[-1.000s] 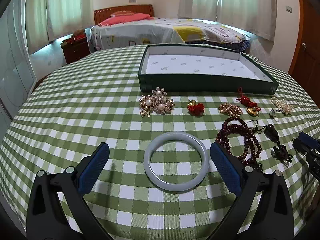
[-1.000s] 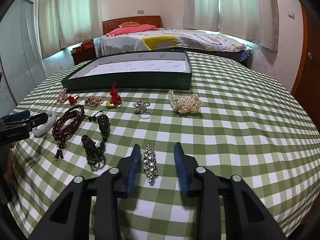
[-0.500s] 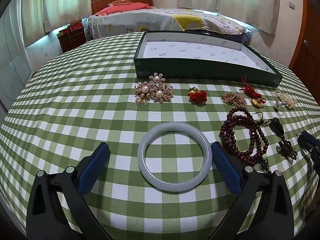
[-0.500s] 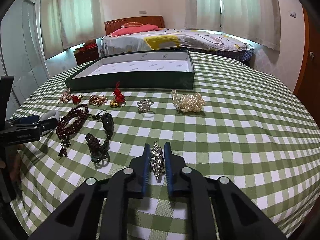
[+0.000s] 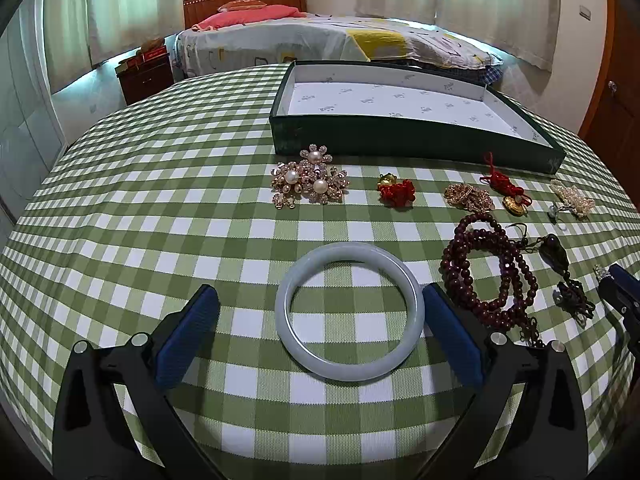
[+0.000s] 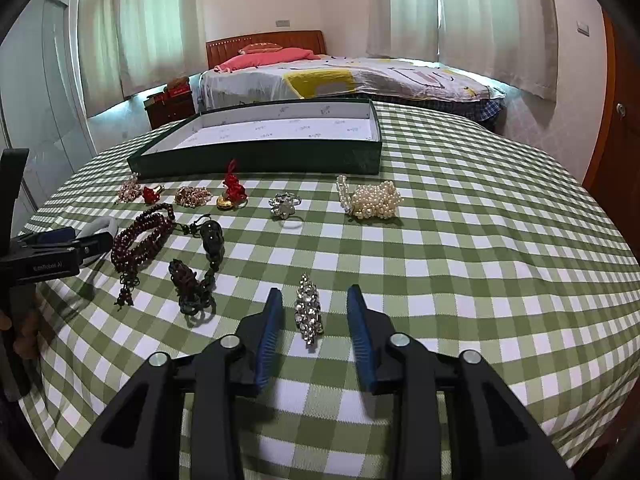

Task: Organize jewelry
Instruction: 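Grasp the silver rhinestone brooch with the right tool while the left tool grasps the white jade bangle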

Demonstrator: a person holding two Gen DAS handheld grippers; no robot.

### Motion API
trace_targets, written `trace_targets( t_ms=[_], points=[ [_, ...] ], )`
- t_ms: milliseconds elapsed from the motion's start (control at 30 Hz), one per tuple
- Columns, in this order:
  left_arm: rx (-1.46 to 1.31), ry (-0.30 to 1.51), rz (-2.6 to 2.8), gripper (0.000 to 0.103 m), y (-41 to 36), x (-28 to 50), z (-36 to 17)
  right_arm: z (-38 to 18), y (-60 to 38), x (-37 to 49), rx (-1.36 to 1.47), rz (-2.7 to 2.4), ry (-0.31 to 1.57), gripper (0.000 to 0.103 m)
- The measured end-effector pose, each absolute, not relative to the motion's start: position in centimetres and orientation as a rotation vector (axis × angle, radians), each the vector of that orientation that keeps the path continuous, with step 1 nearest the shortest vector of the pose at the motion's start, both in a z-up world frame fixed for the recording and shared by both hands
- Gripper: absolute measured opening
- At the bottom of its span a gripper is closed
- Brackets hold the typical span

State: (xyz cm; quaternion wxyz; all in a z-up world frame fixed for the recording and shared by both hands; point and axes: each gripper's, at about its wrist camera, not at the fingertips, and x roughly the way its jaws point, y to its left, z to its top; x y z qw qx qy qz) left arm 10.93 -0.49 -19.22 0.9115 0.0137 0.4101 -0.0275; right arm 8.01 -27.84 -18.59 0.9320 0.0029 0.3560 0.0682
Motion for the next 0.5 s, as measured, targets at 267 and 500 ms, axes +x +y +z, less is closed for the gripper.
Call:
trace_targets(
  t_ms=[267, 500],
  points=[
    [0.048, 0.815, -0.102, 0.069, -1.08, 10.08, -18.77, -18.55, -27.79, 7.86, 0.002, 0.148, 0.730, 0.014],
    [0.046, 0.815, -0.096, 0.069, -1.01, 9.98, -18.80, -18.53, -27.91, 7.97, 0.006, 0.141, 0.729, 0.014]
  ],
)
